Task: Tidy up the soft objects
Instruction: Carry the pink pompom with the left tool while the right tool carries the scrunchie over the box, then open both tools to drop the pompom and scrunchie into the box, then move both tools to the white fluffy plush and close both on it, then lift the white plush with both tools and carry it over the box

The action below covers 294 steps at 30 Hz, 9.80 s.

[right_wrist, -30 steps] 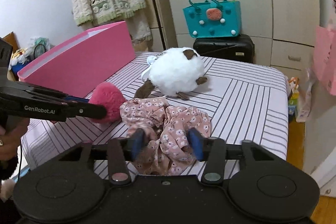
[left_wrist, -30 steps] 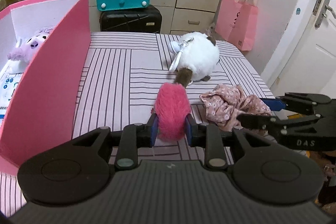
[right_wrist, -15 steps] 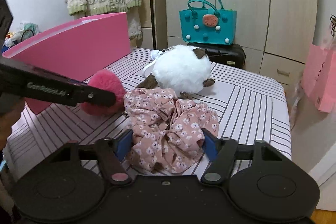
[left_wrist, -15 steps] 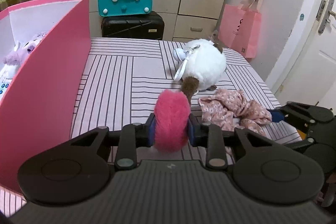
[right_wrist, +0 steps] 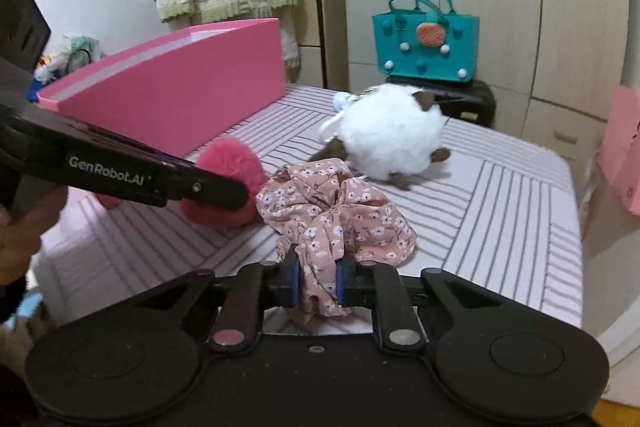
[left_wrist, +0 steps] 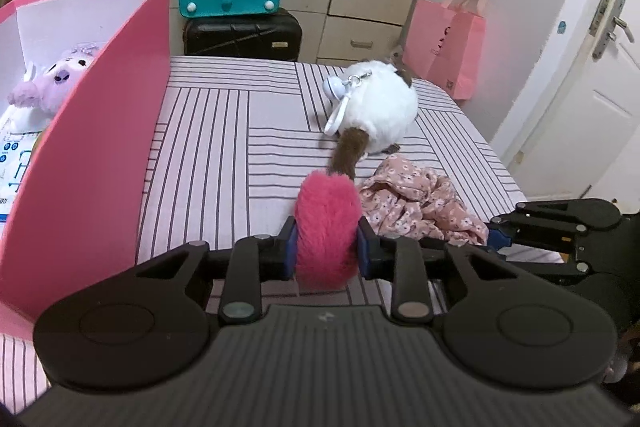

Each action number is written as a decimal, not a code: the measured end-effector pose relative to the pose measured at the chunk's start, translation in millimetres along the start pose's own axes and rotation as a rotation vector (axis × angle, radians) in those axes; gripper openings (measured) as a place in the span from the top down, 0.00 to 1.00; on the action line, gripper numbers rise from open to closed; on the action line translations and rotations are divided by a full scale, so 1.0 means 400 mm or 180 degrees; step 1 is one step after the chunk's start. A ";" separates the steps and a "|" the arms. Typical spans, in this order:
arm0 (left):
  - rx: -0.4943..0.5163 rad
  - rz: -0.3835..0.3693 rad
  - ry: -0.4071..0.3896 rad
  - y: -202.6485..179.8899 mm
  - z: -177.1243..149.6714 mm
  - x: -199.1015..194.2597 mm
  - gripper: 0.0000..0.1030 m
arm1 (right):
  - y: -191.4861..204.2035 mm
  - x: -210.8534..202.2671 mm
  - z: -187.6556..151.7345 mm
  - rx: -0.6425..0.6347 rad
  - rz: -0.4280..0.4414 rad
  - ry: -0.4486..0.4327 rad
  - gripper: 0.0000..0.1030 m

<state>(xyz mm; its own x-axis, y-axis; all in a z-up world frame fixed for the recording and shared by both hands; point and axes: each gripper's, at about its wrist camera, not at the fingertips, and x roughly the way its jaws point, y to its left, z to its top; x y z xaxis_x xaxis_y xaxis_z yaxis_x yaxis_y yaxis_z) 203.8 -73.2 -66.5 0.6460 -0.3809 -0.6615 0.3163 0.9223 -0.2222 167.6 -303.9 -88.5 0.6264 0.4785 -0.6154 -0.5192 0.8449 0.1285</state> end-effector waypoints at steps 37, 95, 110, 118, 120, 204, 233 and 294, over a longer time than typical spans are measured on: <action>0.0162 -0.0536 -0.0039 0.132 0.065 -0.335 0.73 | 0.212 -0.199 0.214 -0.0145 -0.0164 -0.0172 0.80; 0.0324 0.0733 0.0004 0.555 0.272 -0.256 0.61 | 0.432 0.344 0.498 -0.0733 0.0803 0.0731 0.76; 0.0182 0.0528 -0.0057 0.512 0.236 -0.358 0.59 | 0.400 0.174 0.500 -0.0404 0.0819 0.0461 0.53; 0.0345 0.0464 -0.0042 0.419 0.215 -0.428 0.56 | 0.352 0.028 0.478 -0.0420 0.0646 0.0246 0.49; 0.0422 0.0394 -0.0013 0.387 0.210 -0.442 0.54 | 0.343 0.000 0.473 -0.0425 0.0628 0.0207 0.49; -0.0025 0.0301 -0.0497 -0.111 0.085 0.218 0.25 | -0.332 0.194 0.185 0.1773 0.0776 0.0086 0.13; -0.0248 -0.0276 -0.0417 -0.095 0.054 0.121 0.48 | -0.219 0.082 0.174 0.1336 0.0684 0.0231 0.44; 0.0112 -0.0045 -0.0570 0.398 0.180 -0.476 0.48 | 0.405 0.132 0.580 -0.0227 0.1205 0.0275 0.41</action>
<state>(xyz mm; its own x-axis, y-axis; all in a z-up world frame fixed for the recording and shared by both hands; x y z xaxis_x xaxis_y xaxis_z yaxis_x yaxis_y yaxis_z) 181.2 141.5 75.4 0.7537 -0.4022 -0.5197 0.3483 0.9151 -0.2032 251.7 -86.3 80.2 0.3332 0.7287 -0.5984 -0.7452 0.5923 0.3063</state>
